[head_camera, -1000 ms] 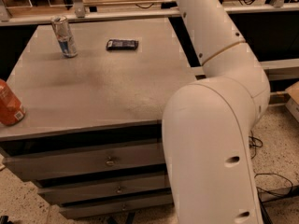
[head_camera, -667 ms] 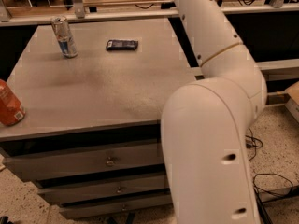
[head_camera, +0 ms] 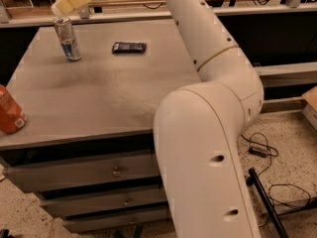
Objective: Move redbull can near coke can
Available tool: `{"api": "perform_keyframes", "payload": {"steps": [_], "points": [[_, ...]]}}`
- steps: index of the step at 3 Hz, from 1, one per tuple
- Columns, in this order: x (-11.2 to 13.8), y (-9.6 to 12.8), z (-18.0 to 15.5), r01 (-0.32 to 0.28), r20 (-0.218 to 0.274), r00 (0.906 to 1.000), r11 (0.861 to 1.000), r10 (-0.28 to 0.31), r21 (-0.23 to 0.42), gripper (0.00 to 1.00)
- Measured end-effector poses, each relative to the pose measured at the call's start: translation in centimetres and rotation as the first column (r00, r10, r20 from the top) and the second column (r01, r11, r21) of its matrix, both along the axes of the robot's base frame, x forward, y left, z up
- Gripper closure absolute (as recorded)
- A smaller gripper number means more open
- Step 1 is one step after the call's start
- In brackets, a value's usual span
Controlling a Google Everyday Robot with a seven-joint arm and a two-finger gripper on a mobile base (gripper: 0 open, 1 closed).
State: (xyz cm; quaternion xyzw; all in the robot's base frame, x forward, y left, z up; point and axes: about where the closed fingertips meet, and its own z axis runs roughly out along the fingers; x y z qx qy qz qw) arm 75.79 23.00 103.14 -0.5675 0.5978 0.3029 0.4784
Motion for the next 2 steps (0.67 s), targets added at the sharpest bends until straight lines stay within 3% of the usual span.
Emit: {"api": "perform_keyframes", "payload": {"steps": [1,2], "points": [[0.7,-0.1,-2.3,0.056,-0.041,0.9975,0.998,-0.057,-0.032,0.00],[0.7,0.7,-6.8,0.122,-0.086,0.9882,0.991,-0.127,-0.063,0.00]]}}
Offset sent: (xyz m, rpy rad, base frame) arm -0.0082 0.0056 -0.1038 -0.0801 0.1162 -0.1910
